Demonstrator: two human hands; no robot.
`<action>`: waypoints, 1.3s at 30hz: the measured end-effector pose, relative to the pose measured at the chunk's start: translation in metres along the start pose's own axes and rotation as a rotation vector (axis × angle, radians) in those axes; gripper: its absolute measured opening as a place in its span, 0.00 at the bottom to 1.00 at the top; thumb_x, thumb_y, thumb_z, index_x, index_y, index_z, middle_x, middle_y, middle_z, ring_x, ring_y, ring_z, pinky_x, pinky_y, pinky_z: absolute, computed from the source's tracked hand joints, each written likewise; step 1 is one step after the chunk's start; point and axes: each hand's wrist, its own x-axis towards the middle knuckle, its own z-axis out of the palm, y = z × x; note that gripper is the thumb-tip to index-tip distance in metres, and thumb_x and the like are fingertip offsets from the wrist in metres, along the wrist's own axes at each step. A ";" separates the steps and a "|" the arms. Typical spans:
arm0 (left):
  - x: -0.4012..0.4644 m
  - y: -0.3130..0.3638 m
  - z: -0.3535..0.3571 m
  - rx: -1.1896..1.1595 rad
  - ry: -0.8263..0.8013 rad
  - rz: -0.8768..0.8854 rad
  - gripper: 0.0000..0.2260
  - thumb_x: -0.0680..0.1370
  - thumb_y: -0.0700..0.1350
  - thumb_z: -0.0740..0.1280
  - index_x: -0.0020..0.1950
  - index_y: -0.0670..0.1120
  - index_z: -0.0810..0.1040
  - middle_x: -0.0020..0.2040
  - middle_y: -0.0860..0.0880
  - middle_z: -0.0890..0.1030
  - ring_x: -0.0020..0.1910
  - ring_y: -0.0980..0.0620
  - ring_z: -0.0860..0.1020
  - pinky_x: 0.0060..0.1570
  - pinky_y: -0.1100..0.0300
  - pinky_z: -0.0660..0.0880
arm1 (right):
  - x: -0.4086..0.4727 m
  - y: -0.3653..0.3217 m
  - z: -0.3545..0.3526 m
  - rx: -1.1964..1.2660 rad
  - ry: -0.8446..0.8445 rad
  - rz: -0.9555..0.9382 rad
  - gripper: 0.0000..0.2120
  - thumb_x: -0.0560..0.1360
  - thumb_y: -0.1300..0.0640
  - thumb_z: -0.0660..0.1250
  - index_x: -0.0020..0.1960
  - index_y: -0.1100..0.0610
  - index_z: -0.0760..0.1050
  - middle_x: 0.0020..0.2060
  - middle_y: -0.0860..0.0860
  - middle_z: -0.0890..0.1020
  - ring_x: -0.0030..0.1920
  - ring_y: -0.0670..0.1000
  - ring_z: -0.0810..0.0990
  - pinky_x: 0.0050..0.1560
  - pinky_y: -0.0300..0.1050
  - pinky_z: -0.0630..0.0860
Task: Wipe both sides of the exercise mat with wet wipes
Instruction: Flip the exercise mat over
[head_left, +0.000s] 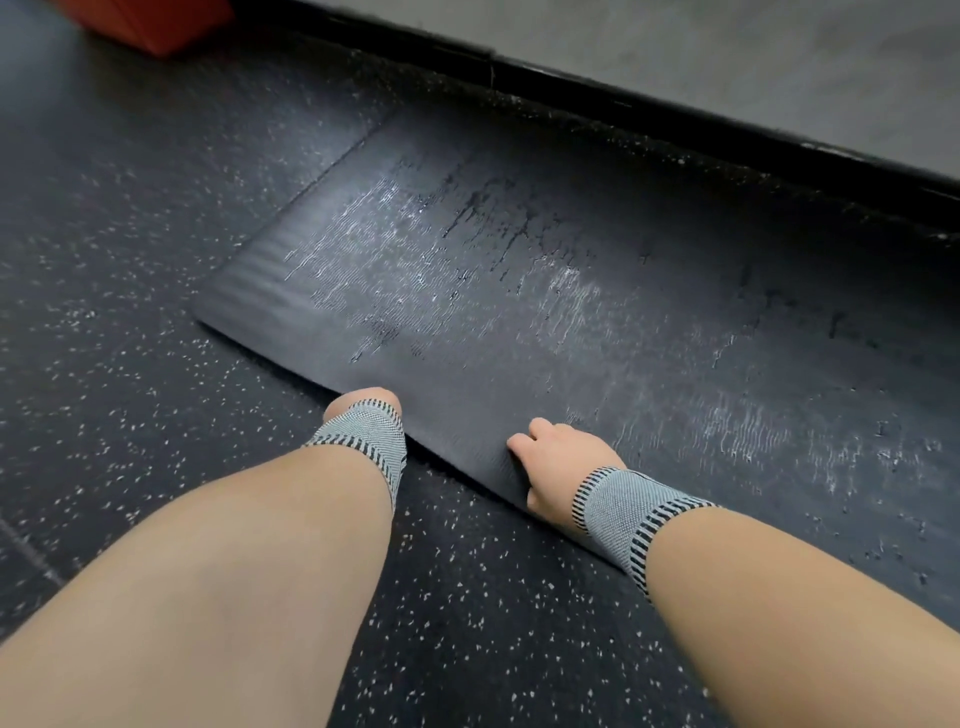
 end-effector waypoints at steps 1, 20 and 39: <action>0.000 -0.002 0.000 -0.011 0.011 -0.001 0.13 0.78 0.39 0.67 0.63 0.42 0.75 0.50 0.46 0.79 0.45 0.47 0.76 0.47 0.57 0.70 | 0.001 -0.001 -0.001 -0.002 0.002 -0.005 0.21 0.74 0.48 0.65 0.63 0.54 0.65 0.55 0.53 0.69 0.56 0.57 0.74 0.51 0.51 0.75; 0.022 0.010 0.009 -0.679 0.534 -0.339 0.33 0.75 0.49 0.70 0.76 0.48 0.59 0.74 0.42 0.59 0.68 0.40 0.66 0.65 0.46 0.68 | 0.015 0.016 -0.006 0.073 0.098 0.089 0.22 0.77 0.43 0.60 0.68 0.50 0.66 0.61 0.53 0.68 0.62 0.56 0.68 0.59 0.52 0.72; -0.038 0.157 -0.009 0.237 0.276 0.449 0.27 0.80 0.51 0.62 0.78 0.52 0.60 0.79 0.47 0.55 0.77 0.43 0.58 0.71 0.42 0.65 | -0.034 0.115 -0.019 0.309 0.070 0.344 0.28 0.77 0.50 0.61 0.74 0.49 0.56 0.74 0.52 0.55 0.71 0.58 0.59 0.67 0.57 0.67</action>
